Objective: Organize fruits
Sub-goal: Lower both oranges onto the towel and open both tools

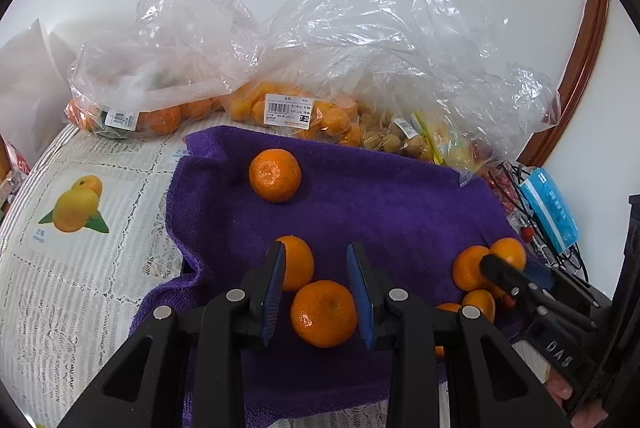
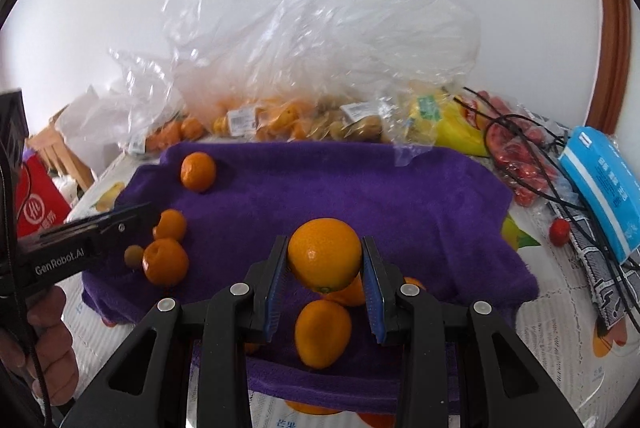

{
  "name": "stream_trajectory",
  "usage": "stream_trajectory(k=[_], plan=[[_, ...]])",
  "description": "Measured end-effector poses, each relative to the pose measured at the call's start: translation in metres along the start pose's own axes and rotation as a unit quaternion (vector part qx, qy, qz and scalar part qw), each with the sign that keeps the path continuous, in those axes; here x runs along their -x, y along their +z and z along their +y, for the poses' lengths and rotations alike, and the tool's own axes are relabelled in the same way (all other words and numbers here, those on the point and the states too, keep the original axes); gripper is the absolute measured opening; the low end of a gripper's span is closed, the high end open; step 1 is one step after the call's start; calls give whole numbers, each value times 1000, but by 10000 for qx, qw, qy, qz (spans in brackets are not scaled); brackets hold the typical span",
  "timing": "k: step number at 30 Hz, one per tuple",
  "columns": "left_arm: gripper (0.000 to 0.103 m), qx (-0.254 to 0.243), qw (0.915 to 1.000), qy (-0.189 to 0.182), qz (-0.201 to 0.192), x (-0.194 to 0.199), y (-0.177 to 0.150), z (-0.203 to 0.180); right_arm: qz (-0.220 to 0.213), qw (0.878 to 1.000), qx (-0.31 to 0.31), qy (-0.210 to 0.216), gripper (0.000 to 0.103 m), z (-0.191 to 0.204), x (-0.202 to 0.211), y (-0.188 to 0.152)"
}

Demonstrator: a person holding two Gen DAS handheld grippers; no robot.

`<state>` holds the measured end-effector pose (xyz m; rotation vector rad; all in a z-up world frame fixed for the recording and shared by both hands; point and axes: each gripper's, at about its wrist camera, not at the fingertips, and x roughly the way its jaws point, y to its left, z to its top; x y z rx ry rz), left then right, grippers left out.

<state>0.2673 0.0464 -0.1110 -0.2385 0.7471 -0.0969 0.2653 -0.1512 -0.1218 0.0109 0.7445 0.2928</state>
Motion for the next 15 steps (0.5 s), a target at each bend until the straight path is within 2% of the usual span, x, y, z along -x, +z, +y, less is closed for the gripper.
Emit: stream_trajectory(k=[4,12,15], plan=[[30,-27,10000,-7,14,0,0,-2,44,9997,248,-44,35,11,-4,-3],[30,-40,10000,-47,5,3,1,-2,67,9995,299,-22,35,12,-4,-3],[30,-67,10000,-49,27,5,1,-3,68,9995,294,-64,42,11,-4,-2]])
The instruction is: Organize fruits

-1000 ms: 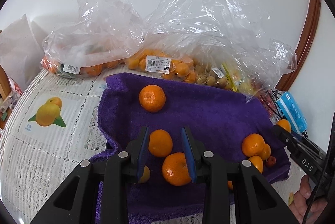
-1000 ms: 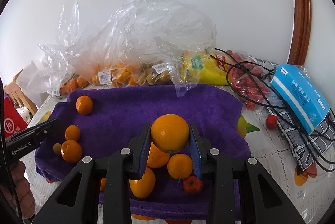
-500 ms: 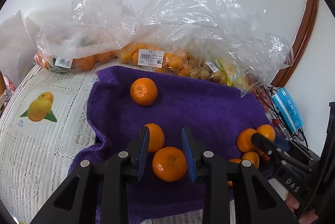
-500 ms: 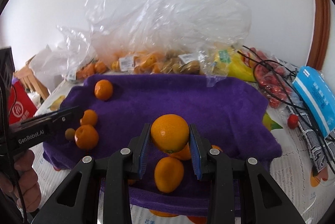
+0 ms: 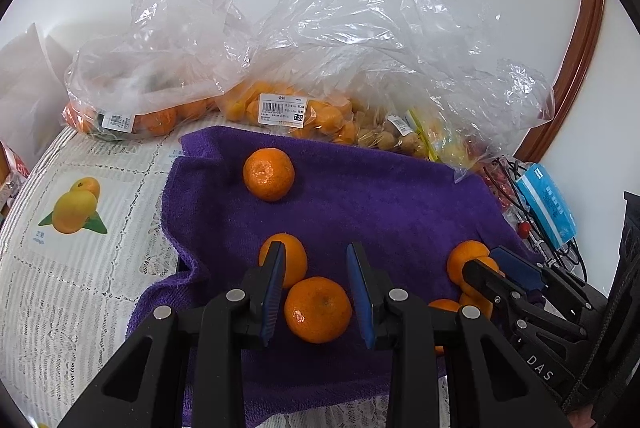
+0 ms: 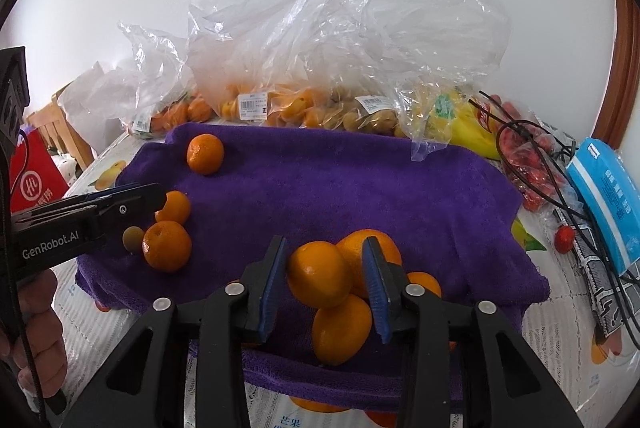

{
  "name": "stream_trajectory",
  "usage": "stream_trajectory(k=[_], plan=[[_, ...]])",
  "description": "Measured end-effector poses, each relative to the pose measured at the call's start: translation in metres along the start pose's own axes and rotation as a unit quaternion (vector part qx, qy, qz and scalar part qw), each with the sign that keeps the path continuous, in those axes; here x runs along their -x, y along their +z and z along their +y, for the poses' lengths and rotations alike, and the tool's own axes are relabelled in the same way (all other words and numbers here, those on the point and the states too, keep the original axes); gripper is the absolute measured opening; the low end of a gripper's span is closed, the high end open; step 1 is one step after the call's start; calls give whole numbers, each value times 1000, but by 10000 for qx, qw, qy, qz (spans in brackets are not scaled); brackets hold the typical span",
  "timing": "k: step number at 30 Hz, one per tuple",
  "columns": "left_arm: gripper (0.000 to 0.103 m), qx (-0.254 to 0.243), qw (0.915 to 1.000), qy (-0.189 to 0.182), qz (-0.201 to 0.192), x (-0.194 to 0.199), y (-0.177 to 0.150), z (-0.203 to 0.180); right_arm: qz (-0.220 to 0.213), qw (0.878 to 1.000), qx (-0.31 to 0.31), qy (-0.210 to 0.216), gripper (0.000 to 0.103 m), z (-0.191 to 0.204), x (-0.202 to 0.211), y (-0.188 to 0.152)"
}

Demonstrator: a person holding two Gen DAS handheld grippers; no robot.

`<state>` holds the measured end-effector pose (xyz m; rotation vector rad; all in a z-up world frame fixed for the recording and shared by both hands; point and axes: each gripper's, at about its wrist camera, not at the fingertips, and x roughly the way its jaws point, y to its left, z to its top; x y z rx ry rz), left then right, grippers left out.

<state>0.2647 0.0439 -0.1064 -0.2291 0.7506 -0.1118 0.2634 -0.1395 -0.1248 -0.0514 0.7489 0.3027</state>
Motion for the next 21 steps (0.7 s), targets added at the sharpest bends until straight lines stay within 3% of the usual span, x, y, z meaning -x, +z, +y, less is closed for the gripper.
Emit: stream_trajectory(k=[9,19,21], plan=[[42,-172,9998,34,23,16,3,-12,-213,9993,-250,-161,51,-8,24,9],[59,-282,9995,156,31,73,-24,-27,-165,9945,-640,-808,57,-10,100,-4],[67,-344,9993,168,15,91,-29,-32,-161,9929,-696,-952,57,-9,120,-11]])
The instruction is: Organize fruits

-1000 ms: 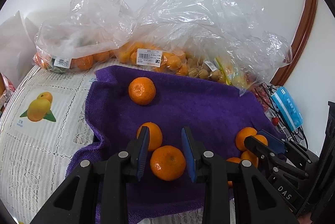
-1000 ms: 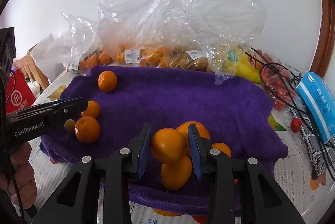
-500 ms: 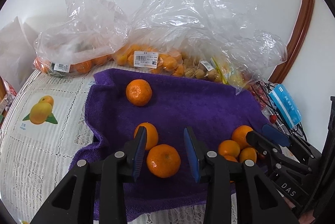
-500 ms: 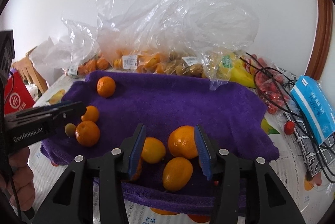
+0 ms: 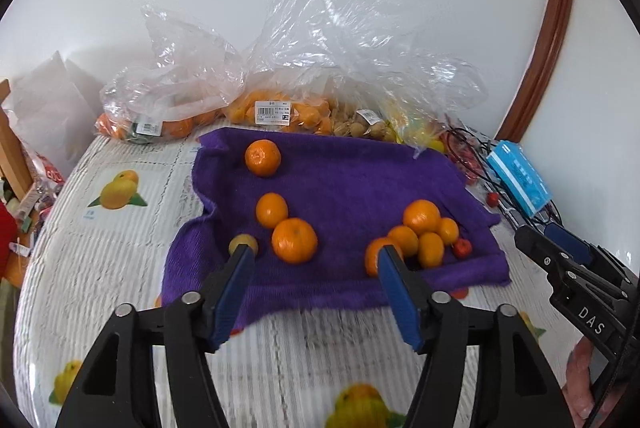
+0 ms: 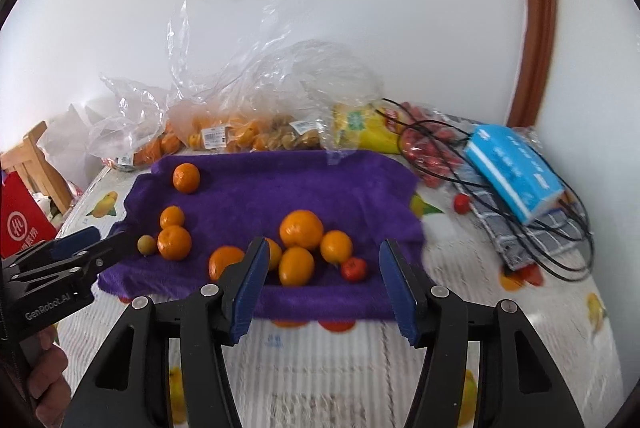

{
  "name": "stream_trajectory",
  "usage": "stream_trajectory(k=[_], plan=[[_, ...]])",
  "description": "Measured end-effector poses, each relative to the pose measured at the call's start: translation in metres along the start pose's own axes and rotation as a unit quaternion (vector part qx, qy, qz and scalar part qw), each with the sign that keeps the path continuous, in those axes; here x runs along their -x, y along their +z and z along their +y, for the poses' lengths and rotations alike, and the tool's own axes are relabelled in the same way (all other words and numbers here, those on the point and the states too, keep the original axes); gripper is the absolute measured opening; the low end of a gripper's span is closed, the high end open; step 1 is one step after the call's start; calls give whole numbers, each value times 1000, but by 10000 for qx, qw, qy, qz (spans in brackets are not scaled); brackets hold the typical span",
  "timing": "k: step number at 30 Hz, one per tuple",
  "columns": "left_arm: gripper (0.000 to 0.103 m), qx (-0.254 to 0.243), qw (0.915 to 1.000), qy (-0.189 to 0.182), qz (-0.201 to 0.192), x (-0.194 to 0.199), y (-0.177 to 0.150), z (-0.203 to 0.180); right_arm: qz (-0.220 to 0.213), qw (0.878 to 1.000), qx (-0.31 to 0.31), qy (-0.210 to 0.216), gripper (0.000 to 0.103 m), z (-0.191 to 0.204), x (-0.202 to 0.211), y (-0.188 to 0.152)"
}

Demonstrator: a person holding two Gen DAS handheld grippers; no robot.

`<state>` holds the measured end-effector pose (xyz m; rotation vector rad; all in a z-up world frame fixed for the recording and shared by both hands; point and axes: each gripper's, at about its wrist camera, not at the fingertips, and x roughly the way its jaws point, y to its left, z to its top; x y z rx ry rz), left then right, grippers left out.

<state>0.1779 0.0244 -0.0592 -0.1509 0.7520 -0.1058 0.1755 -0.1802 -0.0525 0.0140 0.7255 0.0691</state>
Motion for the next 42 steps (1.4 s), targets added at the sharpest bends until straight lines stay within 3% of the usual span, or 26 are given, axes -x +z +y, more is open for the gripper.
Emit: stream_trajectory(k=[3,8,10,16,29,42], plan=[[76,-161,9998,44,-126,25,-8,-9,-35,9999,-93,-59,57,-5,24,-7],[81,-377,9990,135,-223,60,-24,-26,-7,9998,-184,1,60,-12,65,-19],[84,-416,9986,169,-279,75,-31,-32,-74,9997,-223,-46,81,-13,76,-23],[87,-491,9975,249,-443,111,-49,-46,-267,9993,-269,3,94,-17,114,-41],[90,-411,9961,376,-678,166,-69,-51,-503,9986,-131,-61,100,-16,175,-68],[90,-416,9955,447,-718,170,-72,-49,-602,9980,-176,-117,100,-17,183,-70]])
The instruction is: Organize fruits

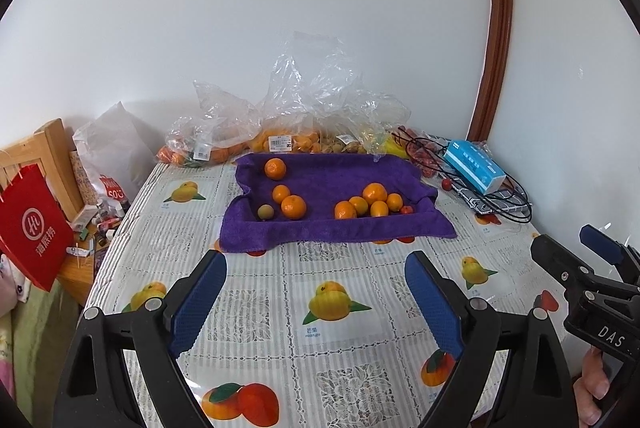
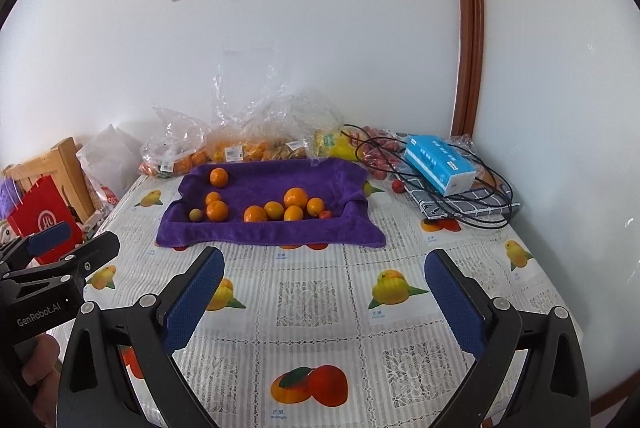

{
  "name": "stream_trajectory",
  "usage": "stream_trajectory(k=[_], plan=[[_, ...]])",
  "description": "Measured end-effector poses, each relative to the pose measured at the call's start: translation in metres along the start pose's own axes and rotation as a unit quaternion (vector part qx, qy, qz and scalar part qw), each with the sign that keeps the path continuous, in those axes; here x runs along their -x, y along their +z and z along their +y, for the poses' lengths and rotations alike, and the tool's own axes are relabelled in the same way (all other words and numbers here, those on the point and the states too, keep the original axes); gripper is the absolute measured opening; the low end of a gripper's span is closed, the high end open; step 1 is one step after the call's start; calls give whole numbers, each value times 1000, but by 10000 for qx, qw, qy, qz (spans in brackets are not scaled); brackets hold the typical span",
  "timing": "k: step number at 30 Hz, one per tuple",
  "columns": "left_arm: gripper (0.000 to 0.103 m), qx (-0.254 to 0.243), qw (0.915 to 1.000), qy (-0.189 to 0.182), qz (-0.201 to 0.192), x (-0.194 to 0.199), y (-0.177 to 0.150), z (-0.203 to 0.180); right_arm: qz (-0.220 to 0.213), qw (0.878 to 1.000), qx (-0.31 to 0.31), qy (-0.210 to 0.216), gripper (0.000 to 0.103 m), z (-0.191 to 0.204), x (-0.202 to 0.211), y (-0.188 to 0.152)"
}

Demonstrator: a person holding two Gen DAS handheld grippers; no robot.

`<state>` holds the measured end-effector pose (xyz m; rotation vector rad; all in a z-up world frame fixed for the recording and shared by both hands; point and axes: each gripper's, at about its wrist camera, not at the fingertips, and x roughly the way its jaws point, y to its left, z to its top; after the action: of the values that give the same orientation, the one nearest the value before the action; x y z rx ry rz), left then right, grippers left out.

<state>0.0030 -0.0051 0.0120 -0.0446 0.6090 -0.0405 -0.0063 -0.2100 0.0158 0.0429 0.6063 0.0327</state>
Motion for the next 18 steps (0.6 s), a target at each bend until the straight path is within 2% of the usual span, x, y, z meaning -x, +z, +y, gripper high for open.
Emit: stream_trajectory(k=[18], plan=[[91,-13,9999,31,-100,4,-1,-2,55,10000,-42,11,100,-1,-4,-3]])
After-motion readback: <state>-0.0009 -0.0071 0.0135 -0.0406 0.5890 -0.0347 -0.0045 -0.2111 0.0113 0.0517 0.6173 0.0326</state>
